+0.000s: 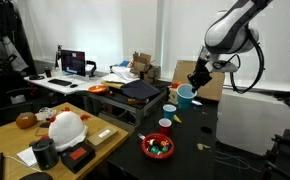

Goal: Pour the contents of the blue cup on the left into the red plate

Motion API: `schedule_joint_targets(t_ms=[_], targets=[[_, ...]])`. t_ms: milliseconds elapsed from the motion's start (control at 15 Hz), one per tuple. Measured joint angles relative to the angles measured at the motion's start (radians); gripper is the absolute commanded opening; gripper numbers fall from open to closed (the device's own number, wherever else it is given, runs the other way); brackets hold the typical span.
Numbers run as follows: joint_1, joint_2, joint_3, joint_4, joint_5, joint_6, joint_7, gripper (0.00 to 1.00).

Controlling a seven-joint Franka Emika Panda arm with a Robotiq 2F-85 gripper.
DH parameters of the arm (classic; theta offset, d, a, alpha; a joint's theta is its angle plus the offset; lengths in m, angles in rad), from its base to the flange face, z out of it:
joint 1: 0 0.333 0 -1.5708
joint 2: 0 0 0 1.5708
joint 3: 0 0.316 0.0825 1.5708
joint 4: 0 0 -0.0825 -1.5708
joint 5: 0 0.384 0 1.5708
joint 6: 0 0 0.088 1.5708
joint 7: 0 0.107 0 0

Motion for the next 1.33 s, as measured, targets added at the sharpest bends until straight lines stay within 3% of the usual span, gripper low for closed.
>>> schedule_joint_targets(t_ms=[267, 467, 933, 1133, 1333], targets=[[-0.248, 0.069, 0.260, 0.006, 0.232, -0.002, -0.125, 0.01], [-0.378, 0.170, 0.397, 0.042, 0.359, -0.002, -0.181, 0.01], [-0.913, 0.254, 0.910, 0.113, 0.111, 0.152, -0.008, 0.01], [-1.095, 0.283, 1.048, 0.108, 0.044, 0.212, 0.014, 0.01], [-1.222, 0.328, 1.137, 0.106, 0.013, 0.260, 0.014, 0.01]])
